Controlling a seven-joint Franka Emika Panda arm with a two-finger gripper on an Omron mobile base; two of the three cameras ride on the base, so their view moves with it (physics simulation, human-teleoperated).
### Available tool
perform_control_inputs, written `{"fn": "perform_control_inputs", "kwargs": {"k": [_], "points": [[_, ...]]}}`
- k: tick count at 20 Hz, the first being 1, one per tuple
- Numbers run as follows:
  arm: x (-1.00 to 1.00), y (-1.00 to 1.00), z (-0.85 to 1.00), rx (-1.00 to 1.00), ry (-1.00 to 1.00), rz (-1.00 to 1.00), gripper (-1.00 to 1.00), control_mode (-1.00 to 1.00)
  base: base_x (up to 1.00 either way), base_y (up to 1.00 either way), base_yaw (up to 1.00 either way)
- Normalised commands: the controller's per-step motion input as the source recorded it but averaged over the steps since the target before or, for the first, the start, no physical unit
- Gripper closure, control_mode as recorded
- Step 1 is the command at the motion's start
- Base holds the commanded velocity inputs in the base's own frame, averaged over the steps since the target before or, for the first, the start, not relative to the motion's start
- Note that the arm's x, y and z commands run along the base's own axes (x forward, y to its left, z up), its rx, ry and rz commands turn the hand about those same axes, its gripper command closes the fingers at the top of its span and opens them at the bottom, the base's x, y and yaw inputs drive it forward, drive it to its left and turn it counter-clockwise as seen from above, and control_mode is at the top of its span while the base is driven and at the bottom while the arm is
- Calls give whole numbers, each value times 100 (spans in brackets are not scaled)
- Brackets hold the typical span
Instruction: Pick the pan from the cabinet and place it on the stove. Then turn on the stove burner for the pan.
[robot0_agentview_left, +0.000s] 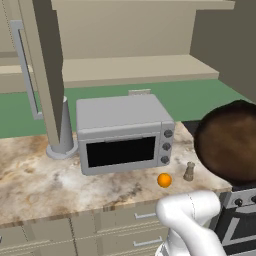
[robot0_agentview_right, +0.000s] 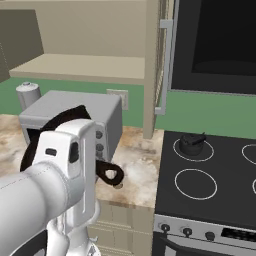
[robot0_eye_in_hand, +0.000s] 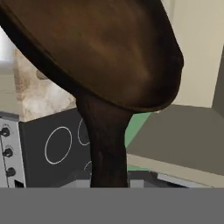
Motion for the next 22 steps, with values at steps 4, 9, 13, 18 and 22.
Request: {"fn": "perform_control_inputs", "kwargs": {"k": [4,9,13,18,22], "points": [[-12,-39,-49,3,-6,-4,100,-100,0,0,0],[-2,-30,-53,4,-5,-2,100,-100,0,0,0],[0,-14,-53,3,-4,-1,100,-100,0,0,0],[0,-5,-47,0,0,0,100,-100,0,0,0],[7,-3,-40,0,0,-1,100,-100,0,0,0]]}}
